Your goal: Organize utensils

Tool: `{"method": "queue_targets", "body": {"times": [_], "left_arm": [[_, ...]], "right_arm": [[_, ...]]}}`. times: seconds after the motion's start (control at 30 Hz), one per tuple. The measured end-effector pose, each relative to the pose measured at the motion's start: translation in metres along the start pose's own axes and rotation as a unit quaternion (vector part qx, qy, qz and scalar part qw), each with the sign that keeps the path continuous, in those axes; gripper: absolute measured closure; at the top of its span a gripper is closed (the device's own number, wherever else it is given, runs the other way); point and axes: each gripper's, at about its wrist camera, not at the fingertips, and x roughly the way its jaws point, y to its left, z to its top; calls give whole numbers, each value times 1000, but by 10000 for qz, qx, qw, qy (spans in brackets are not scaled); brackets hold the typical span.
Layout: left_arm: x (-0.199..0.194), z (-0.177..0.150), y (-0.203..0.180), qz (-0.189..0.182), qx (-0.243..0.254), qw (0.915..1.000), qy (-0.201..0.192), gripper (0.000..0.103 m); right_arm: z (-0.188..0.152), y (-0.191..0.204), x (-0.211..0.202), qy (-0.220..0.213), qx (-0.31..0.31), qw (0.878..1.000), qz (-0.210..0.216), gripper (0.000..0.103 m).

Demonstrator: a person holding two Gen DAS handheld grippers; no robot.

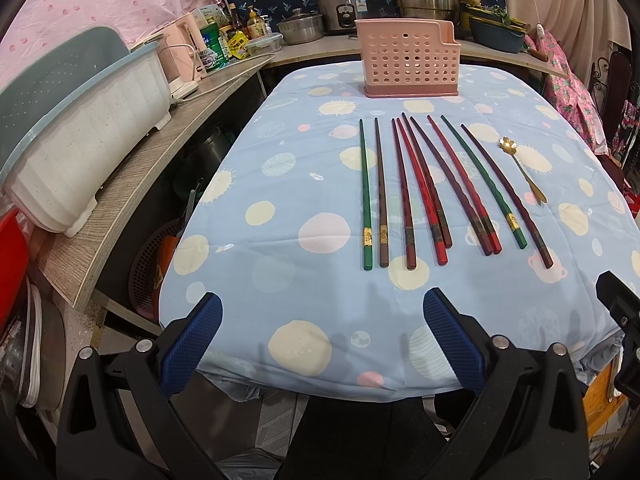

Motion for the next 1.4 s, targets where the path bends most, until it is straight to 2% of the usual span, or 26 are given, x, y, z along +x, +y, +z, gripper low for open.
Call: {"method": "queue_targets", "body": {"times": [0.43,0.83,1.4], "left_arm": [[4,-2,-1,-25,-38,10000,57,7],[45,12,13,-216,-334,9989,263,7],[99,28,7,-303,-282,9971,637,22]], "right_arm": [[-1,4,3,30,29,10000,-3,7],[7,-14,26,172,163,9997,-58,7],[30,-23,62,211,231,9994,-162,7]]}}
